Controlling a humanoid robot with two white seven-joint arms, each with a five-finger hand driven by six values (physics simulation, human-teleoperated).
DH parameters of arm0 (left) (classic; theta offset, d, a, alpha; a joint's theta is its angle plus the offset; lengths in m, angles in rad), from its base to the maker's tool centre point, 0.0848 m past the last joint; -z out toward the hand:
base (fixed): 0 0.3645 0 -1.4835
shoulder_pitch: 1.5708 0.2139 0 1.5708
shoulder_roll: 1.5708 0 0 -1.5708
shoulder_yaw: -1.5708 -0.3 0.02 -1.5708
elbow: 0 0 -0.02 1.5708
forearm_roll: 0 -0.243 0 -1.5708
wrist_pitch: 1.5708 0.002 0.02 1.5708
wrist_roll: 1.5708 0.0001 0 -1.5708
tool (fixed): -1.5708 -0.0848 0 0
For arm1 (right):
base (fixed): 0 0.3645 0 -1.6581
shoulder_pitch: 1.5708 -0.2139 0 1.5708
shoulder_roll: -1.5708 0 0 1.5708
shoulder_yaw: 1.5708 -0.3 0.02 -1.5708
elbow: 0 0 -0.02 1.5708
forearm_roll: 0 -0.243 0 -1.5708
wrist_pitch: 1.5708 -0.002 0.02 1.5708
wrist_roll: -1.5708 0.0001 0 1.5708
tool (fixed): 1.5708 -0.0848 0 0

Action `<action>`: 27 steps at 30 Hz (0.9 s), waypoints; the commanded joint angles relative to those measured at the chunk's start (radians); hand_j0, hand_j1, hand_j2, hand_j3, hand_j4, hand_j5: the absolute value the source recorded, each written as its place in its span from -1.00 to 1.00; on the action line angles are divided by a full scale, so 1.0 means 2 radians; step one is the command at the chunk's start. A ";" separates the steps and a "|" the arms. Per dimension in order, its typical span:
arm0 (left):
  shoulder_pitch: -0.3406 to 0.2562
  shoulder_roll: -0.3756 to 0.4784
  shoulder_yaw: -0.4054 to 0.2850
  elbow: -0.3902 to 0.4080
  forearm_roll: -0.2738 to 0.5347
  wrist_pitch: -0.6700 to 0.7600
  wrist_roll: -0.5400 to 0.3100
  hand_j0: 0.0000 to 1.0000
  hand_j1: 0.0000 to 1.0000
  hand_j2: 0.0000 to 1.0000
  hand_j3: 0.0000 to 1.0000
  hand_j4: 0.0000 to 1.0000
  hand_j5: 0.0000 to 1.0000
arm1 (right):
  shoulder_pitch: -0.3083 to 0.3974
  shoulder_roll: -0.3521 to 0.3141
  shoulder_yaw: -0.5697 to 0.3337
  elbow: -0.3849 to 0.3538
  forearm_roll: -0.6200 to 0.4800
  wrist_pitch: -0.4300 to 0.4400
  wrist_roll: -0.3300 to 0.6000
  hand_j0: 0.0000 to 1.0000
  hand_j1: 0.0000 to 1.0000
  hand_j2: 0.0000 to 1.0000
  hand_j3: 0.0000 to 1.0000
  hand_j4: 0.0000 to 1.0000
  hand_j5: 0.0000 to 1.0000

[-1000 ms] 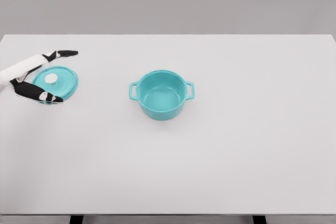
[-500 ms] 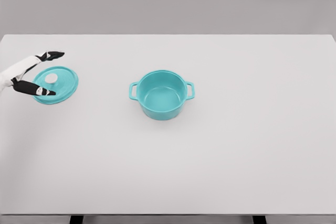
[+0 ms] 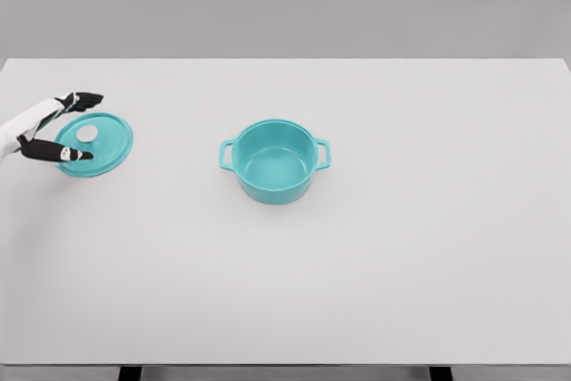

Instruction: Cover the pot with left arm

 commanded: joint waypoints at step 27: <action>-0.005 -0.002 -0.020 0.018 0.004 0.001 0.003 0.52 0.52 0.52 0.52 0.52 0.52 | 0.000 0.000 0.000 0.000 0.000 0.000 0.000 1.00 1.00 1.00 1.00 1.00 1.00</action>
